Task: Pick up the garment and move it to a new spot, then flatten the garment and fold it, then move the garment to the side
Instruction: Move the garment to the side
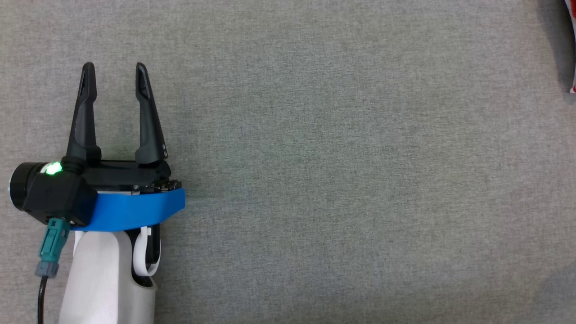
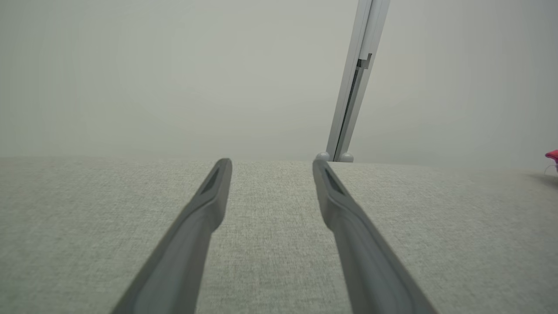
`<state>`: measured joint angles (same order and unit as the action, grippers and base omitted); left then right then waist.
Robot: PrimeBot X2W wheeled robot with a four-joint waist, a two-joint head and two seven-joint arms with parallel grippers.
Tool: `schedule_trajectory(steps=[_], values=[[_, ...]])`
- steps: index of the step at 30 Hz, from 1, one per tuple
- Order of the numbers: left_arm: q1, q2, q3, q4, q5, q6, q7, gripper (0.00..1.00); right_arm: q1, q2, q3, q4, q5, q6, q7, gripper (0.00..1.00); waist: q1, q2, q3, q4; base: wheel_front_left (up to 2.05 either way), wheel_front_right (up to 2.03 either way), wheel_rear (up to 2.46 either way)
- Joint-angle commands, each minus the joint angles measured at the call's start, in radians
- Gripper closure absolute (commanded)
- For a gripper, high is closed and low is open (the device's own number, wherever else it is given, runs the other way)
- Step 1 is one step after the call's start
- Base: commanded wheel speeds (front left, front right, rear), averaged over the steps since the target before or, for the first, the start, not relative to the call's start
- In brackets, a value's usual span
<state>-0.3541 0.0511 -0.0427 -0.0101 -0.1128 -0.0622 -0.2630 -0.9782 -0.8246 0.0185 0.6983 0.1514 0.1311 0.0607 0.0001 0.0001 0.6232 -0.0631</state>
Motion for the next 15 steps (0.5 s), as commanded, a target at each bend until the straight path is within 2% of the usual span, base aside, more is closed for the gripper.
schedule_trajectory(steps=[1, 2, 3, 10, 15], values=[[-0.017, 0.000, 0.003, -0.002, 0.003, -0.002, -0.002, 0.00, -0.015, -0.003, -0.001, 0.017, 0.000, -0.001, 0.008, 0.56, -0.0001, -0.0001, 0.001, 0.004, 0.00, 0.00, 0.00], [-0.017, 0.000, 0.005, -0.002, 0.001, -0.001, -0.002, 0.00, -0.016, 0.004, -0.004, 0.032, 0.004, -0.001, 0.020, 0.07, -0.0001, -0.0001, 0.001, 0.006, 0.00, 0.00, 0.00], [-0.016, 0.000, 0.007, -0.003, -0.001, 0.001, -0.002, 0.00, -0.018, 0.009, -0.006, 0.039, 0.003, -0.001, 0.024, 0.00, -0.0001, -0.0001, 0.001, 0.007, 0.00, 0.00, 0.00], [0.000, 0.000, 0.019, 0.008, -0.011, 0.004, -0.002, 0.00, -0.026, 0.035, -0.019, 0.045, -0.034, 0.000, -0.022, 0.00, -0.0001, -0.0001, -0.017, 0.017, 0.00, 0.00, 0.00], [0.024, -0.001, 0.028, 0.022, -0.025, 0.012, -0.002, 0.00, -0.026, 0.089, -0.020, 0.008, -0.051, 0.000, -0.087, 0.00, -0.0001, -0.0001, -0.068, 0.021, 0.00, 0.00, 0.00]])
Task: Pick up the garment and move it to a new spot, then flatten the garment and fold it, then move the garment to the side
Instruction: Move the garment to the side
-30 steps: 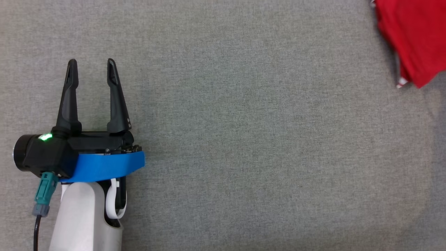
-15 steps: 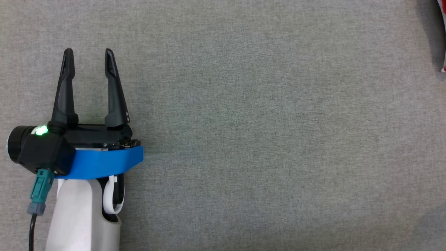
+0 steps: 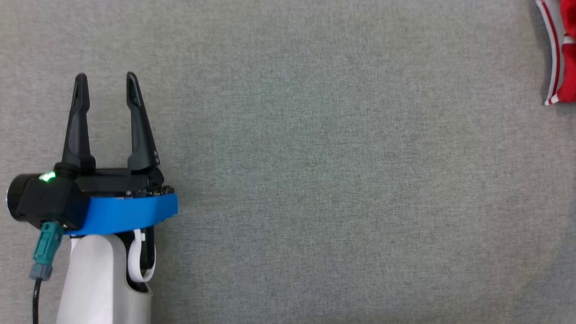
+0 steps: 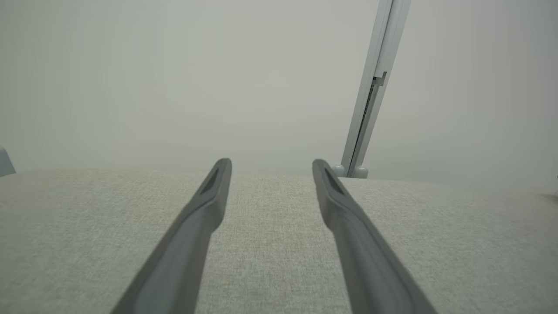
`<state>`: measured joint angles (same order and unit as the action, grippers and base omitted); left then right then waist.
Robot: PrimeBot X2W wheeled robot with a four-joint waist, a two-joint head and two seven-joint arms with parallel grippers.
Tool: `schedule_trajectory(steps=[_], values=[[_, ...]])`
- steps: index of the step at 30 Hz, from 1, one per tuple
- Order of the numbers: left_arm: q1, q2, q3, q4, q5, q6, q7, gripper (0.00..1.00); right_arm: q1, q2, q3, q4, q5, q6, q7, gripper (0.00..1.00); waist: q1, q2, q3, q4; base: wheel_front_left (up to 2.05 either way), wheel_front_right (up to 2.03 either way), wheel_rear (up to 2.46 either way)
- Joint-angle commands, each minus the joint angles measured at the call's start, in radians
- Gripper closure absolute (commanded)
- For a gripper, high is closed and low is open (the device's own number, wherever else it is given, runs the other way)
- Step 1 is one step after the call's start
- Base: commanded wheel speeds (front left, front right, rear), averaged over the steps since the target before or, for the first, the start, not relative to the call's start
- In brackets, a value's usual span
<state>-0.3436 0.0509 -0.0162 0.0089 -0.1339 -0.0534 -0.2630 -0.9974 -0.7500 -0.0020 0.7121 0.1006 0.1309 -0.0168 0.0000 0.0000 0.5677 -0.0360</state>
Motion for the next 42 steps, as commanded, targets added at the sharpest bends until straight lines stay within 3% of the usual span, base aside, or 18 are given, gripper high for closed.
schedule_trajectory(steps=[1, 22, 28, 42], values=[[0.020, -0.001, 0.002, 0.008, -0.007, 0.005, -0.002, 0.00, -0.003, 0.026, 0.000, -0.011, 0.002, 0.000, -0.022, 0.00, 0.0000, 0.0000, -0.028, -0.004, 0.00, 0.00, 0.00], [0.226, -0.001, 0.022, 0.078, -0.039, 0.023, -0.002, 0.00, 0.240, 0.423, 0.145, -0.099, 0.062, 0.000, -0.235, 0.00, 0.0000, 0.0000, -0.355, 0.069, 0.00, 0.00, 0.00], [0.275, -0.001, 0.015, 0.095, -0.040, 0.026, -0.002, 0.00, 0.404, 0.506, 0.140, -0.165, 0.070, 0.000, -0.244, 0.00, 0.0000, 0.0000, -0.430, 0.067, 0.00, 0.00, 0.00], [0.353, -0.001, -0.002, 0.112, -0.041, 0.030, -0.002, 0.00, 0.771, 0.629, 0.034, -0.409, 0.060, 0.000, -0.212, 0.00, 0.0000, 0.0000, -0.524, 0.036, 0.00, 0.00, 0.00]])
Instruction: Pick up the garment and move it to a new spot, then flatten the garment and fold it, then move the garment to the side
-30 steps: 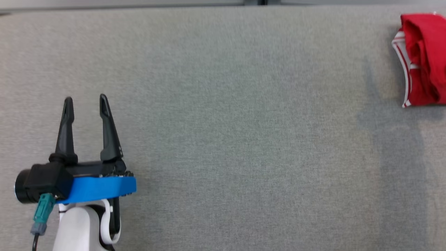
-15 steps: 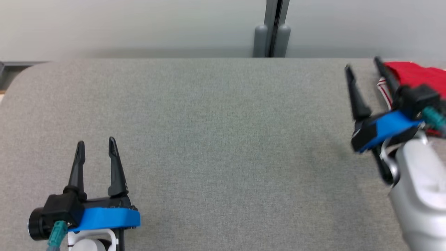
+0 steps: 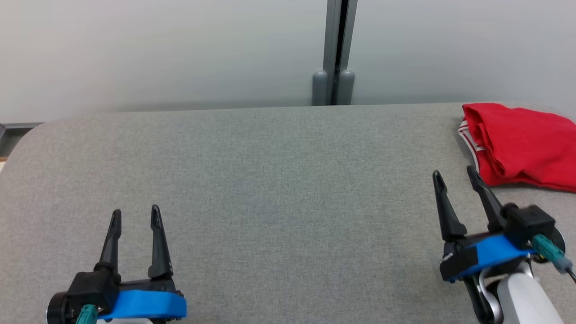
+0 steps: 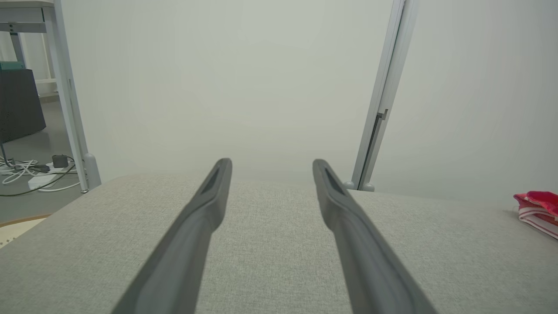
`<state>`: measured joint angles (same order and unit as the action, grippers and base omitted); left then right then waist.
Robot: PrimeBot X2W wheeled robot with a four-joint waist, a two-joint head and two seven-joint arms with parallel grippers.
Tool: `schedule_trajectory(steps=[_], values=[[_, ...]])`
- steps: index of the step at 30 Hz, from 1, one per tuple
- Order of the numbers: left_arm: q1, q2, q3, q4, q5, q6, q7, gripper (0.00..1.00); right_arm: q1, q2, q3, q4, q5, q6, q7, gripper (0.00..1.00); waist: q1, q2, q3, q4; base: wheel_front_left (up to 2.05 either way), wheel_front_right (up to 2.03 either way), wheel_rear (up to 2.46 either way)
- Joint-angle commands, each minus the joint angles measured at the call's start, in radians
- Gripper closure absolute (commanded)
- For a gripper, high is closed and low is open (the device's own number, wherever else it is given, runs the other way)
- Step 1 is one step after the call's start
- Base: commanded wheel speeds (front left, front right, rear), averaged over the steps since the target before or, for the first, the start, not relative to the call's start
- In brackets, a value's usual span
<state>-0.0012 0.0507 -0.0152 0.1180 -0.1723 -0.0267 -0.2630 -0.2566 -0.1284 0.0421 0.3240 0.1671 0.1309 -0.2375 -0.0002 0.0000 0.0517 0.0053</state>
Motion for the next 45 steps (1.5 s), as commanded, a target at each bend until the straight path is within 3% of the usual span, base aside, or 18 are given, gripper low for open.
schedule_trajectory(steps=[1, 14, 30, 31, 35, 45], values=[[0.016, 0.000, -0.006, 0.008, -0.002, 0.004, -0.002, 0.00, 0.052, 0.016, -0.022, -0.045, -0.007, 0.000, 0.015, 0.00, 0.0002, 0.0000, -0.011, -0.007, 0.00, 0.00, 0.00], [0.048, 0.000, -0.026, 0.048, 0.016, 0.016, -0.002, 0.00, 0.261, 0.074, -0.110, -0.286, -0.036, 0.000, 0.109, 0.00, 0.0002, 0.0000, -0.050, -0.006, 0.00, 0.00, 0.00], [0.033, 0.006, -0.033, 0.056, 0.018, 0.012, -0.002, 0.00, 0.310, 0.079, -0.120, -0.305, -0.019, 0.000, 0.128, 0.00, 0.0002, 0.0000, -0.053, 0.008, 0.00, 0.00, 0.00], [0.041, 0.003, -0.032, 0.057, 0.015, 0.016, 0.000, 1.00, 0.301, 0.076, -0.118, -0.305, -0.023, 0.000, 0.128, 1.00, 0.0002, 0.0000, -0.053, 0.008, 0.00, 0.00, 0.00], [0.052, 0.000, -0.031, 0.092, 0.013, 0.016, 0.005, 1.00, 0.304, 0.078, -0.115, -0.268, -0.023, 0.000, 0.129, 1.00, 0.0002, 0.0000, -0.053, 0.008, 0.00, 0.00, 0.00], [0.025, 0.000, -0.005, 0.101, -0.184, 0.000, 0.059, 1.00, 0.281, 0.078, -0.122, -0.242, 0.177, 0.000, 0.160, 1.00, 0.0002, 0.0000, -0.053, 0.007, 0.00, 0.00, 0.00]])
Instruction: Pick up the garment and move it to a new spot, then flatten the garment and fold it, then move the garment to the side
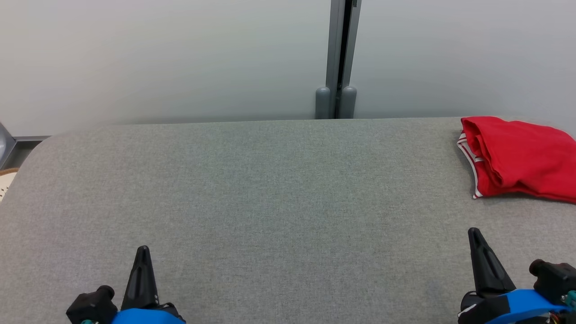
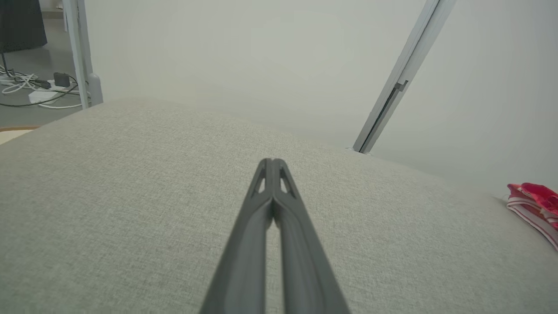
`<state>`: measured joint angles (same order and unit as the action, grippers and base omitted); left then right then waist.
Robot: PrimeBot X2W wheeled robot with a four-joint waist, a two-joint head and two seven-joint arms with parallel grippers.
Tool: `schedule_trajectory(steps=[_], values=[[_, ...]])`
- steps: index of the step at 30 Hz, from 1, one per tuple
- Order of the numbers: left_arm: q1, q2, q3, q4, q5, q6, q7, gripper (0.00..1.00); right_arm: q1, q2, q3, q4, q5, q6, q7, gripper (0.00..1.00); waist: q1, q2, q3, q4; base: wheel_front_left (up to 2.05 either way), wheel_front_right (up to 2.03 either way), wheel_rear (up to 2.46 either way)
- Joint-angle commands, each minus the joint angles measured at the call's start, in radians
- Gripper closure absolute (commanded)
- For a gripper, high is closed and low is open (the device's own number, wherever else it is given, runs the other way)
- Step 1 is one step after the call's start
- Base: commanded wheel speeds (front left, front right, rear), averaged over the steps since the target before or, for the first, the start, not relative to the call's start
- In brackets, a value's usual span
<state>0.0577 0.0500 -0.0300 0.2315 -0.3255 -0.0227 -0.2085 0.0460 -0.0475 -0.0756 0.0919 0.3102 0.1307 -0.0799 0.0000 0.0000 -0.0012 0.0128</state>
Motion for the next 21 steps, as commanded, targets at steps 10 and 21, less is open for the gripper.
schedule_trajectory(steps=[10, 21], values=[[-0.052, 0.001, 0.027, -0.012, -0.207, -0.019, 0.048, 1.00, -0.042, -0.003, -0.009, 0.012, 0.212, 0.000, 0.029, 1.00, 0.0000, 0.0000, 0.000, -0.001, 0.00, 0.00, 0.00], [-0.072, 0.001, 0.045, -0.009, -0.379, -0.033, 0.091, 1.00, -0.062, -0.003, -0.014, 0.033, 0.385, 0.000, 0.055, 1.00, 0.0000, 0.0000, 0.001, -0.003, 0.00, 0.00, 0.00]])
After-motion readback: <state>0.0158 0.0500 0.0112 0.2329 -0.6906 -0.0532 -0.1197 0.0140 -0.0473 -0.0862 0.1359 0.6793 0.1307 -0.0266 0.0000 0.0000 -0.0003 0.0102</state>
